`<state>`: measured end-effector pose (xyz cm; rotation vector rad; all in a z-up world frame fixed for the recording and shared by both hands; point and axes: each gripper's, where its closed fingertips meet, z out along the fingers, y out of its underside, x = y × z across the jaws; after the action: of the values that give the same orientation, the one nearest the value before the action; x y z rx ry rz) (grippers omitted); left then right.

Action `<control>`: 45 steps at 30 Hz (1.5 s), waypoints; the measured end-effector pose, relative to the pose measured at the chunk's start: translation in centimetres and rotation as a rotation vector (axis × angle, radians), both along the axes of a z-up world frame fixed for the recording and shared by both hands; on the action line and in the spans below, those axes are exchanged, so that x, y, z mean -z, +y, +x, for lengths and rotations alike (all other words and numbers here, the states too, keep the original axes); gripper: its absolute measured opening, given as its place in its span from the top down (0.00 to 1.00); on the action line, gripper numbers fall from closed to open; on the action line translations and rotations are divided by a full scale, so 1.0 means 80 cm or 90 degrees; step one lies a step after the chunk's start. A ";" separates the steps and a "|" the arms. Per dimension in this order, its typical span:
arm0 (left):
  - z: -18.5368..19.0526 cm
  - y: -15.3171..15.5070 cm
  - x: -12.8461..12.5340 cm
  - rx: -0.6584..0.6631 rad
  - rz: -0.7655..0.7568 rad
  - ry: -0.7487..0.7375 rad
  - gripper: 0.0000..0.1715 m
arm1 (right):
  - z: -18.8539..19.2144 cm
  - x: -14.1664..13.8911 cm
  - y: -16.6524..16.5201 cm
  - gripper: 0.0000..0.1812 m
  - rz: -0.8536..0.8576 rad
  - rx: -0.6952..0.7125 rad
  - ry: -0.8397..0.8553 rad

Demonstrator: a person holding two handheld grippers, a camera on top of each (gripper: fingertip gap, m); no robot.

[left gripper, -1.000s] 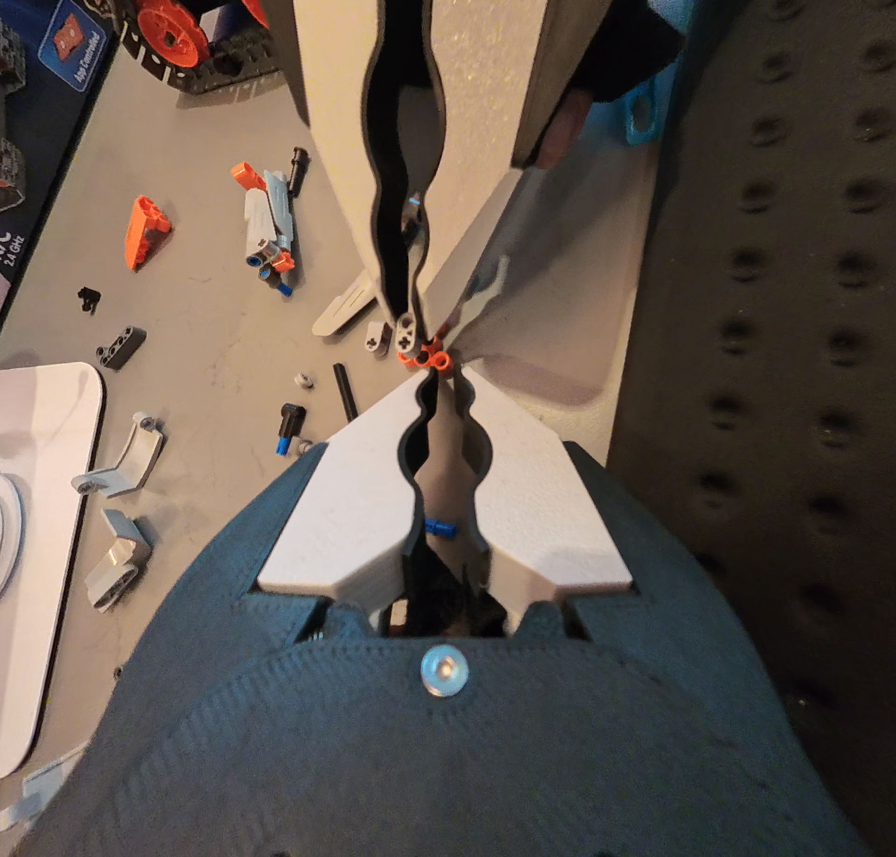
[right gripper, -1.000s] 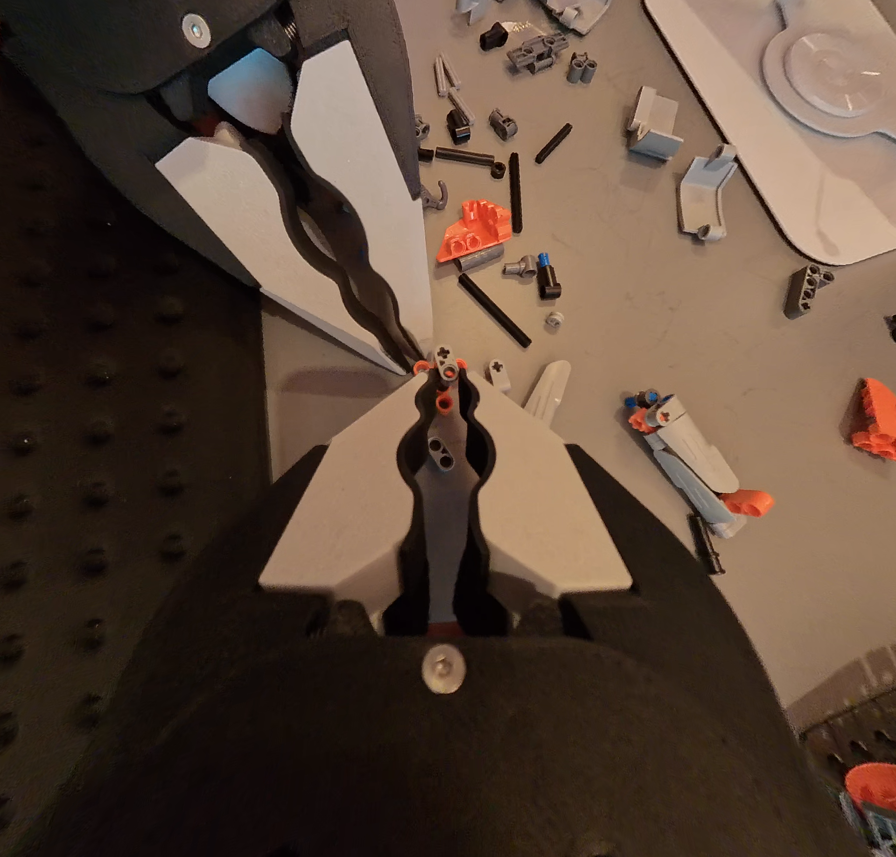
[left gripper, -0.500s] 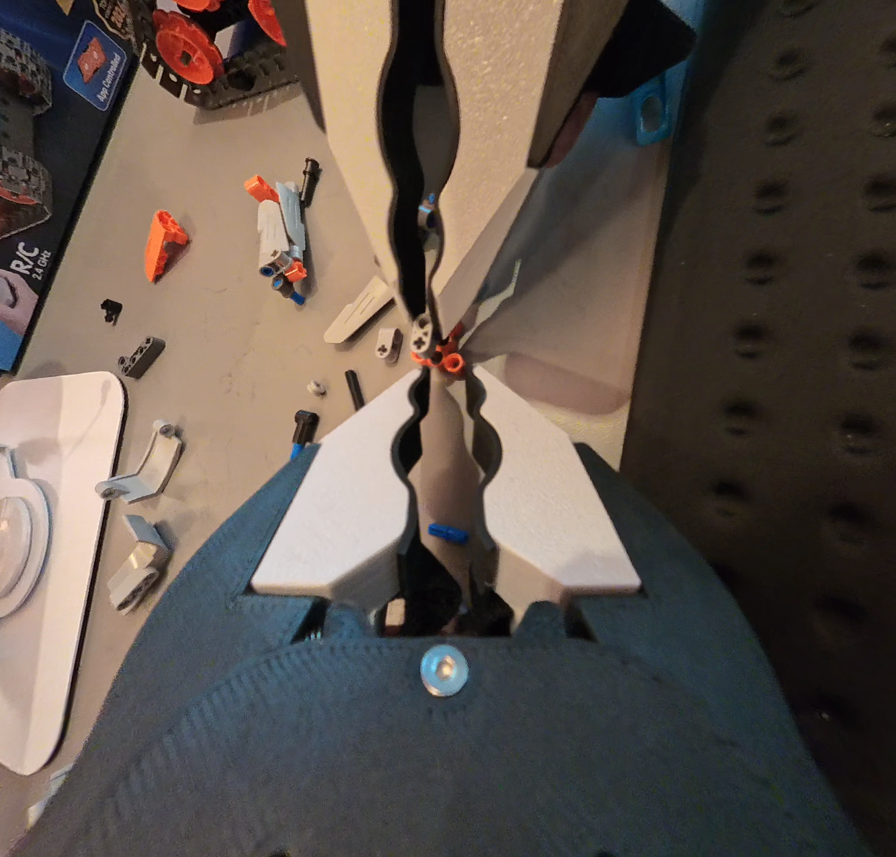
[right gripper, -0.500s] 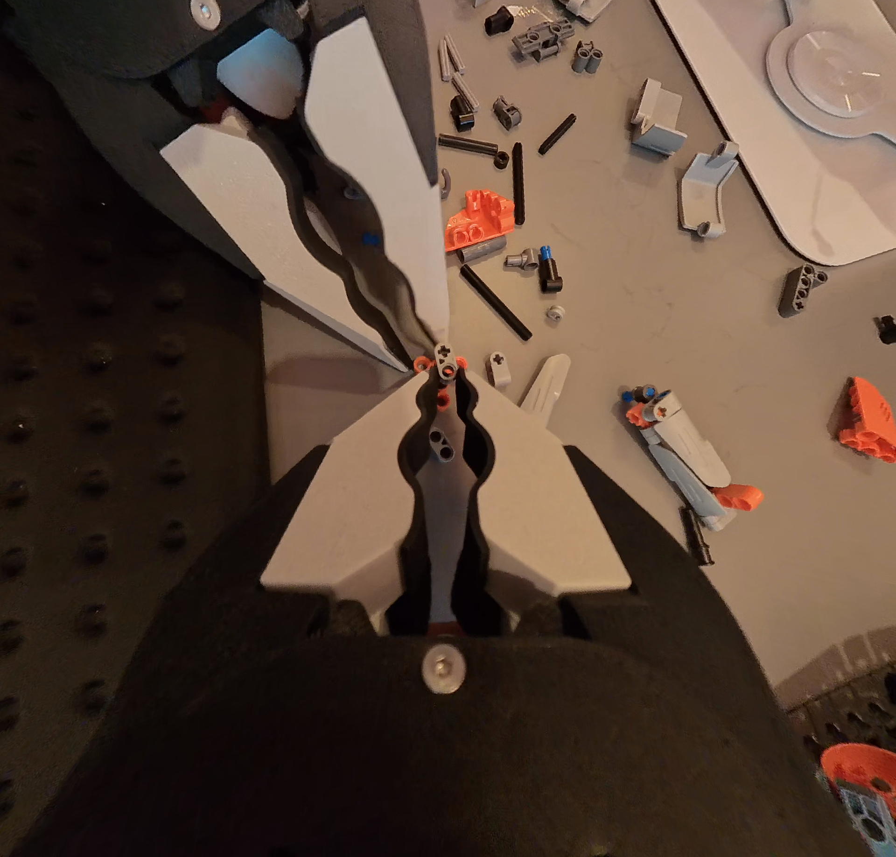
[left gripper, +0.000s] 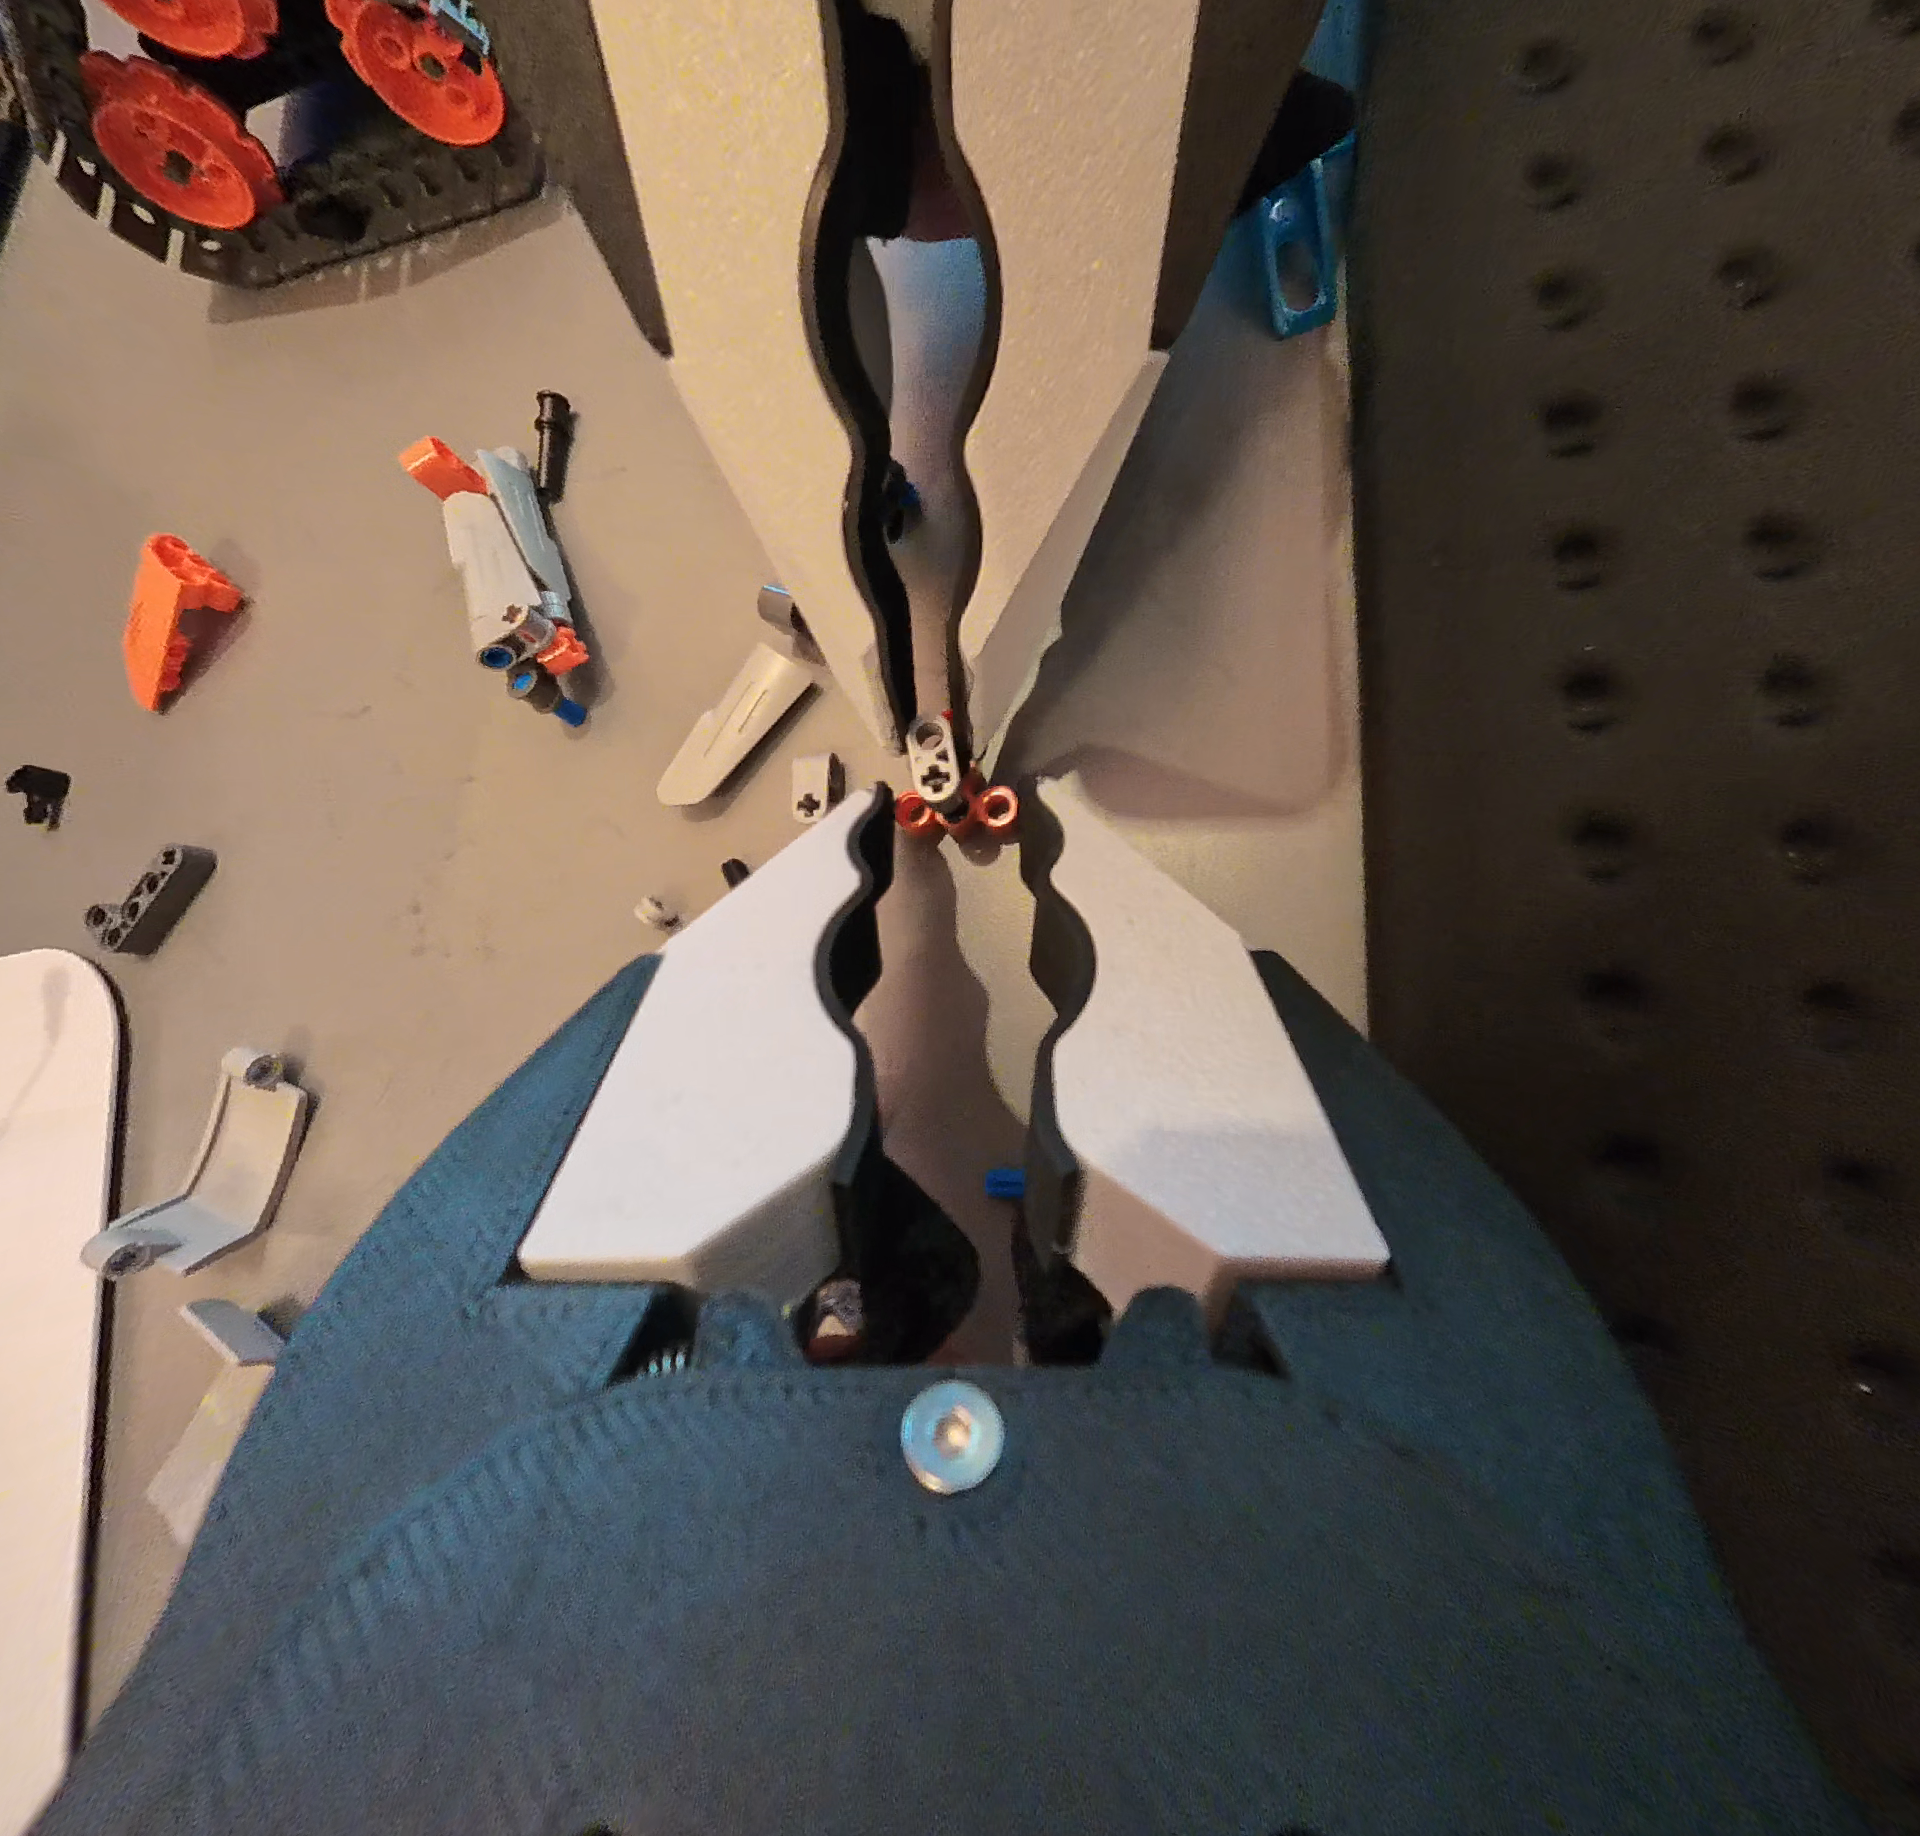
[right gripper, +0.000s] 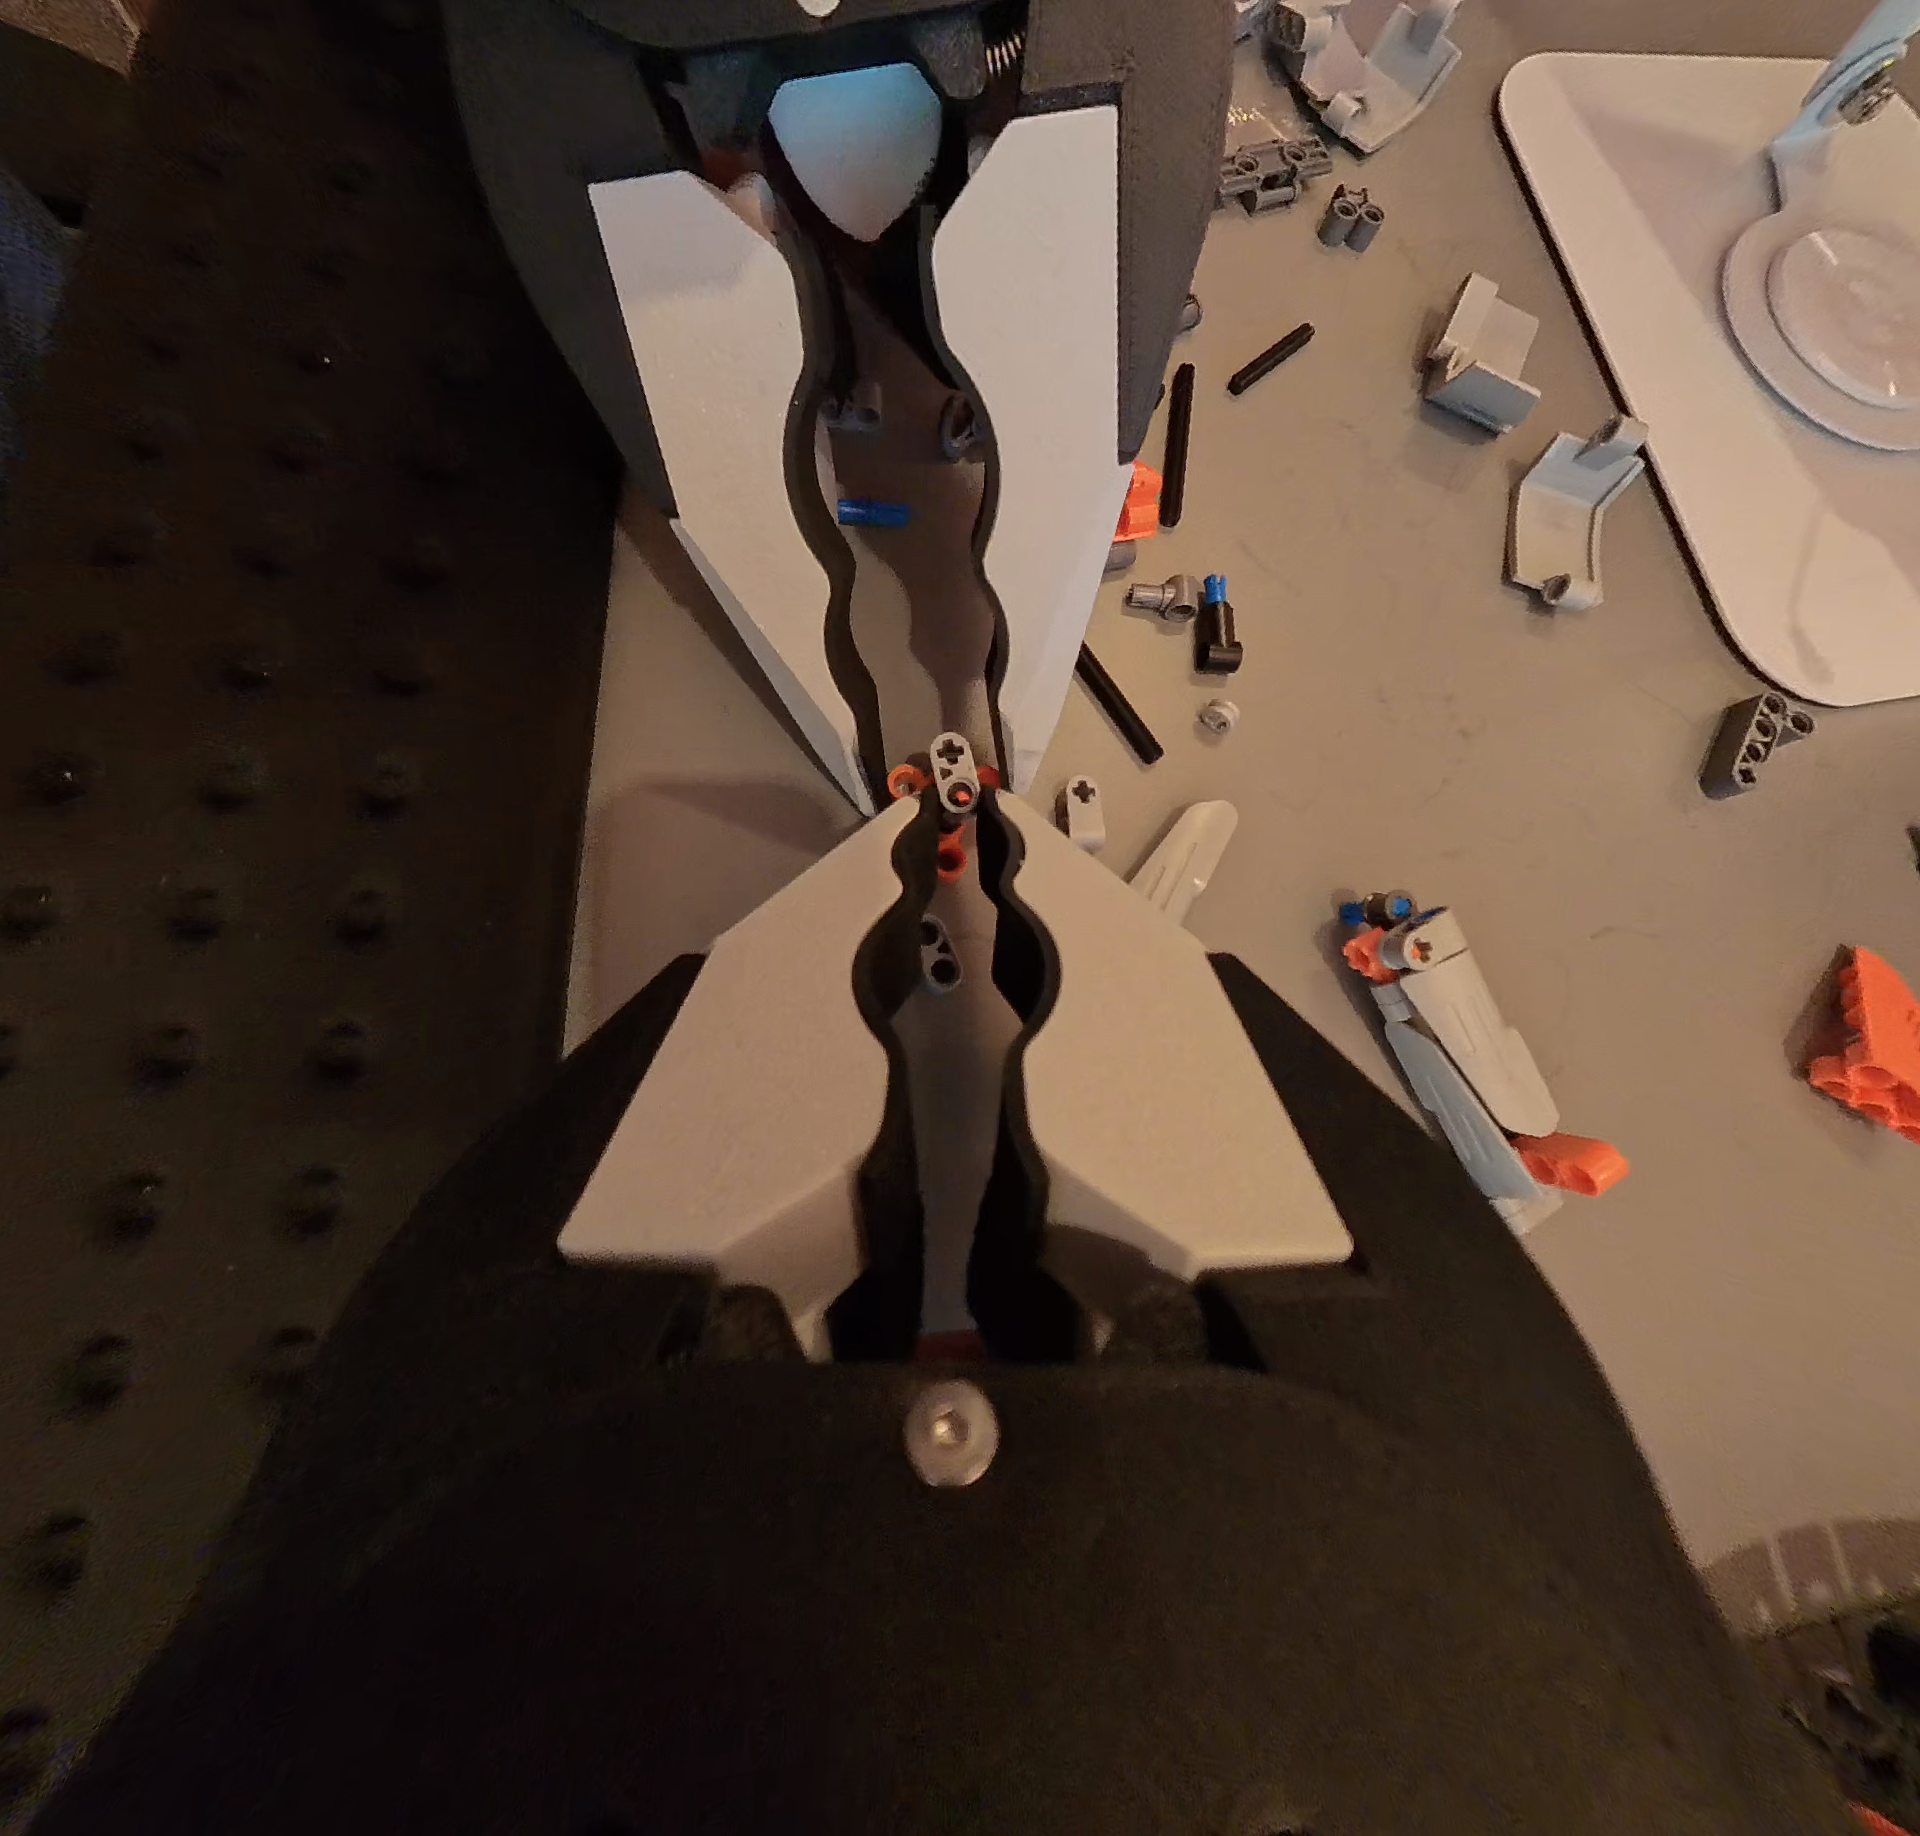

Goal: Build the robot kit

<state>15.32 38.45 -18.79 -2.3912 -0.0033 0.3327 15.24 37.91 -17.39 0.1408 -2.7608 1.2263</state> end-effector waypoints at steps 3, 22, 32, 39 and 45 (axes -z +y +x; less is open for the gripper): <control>0.001 0.000 0.001 -0.014 0.012 -0.024 0.87 | 0.001 0.000 0.000 0.97 0.001 0.011 -0.014; 0.001 0.002 0.001 -0.039 0.035 -0.032 0.87 | 0.002 0.002 0.001 0.97 0.019 0.107 -0.006; -0.001 0.003 0.001 -0.039 0.038 -0.033 0.87 | 0.003 -0.006 -0.001 0.95 0.027 0.028 -0.006; -0.001 0.003 0.001 -0.034 0.037 -0.035 0.87 | 0.000 -0.001 -0.004 0.97 0.036 0.000 -0.010; -0.001 0.004 0.001 -0.033 0.037 -0.032 0.87 | 0.001 0.000 -0.003 0.97 0.076 -0.015 0.030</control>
<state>15.23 38.75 -18.85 -2.3450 -0.0971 0.2924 15.30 37.70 -17.41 0.2119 -2.7995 1.0482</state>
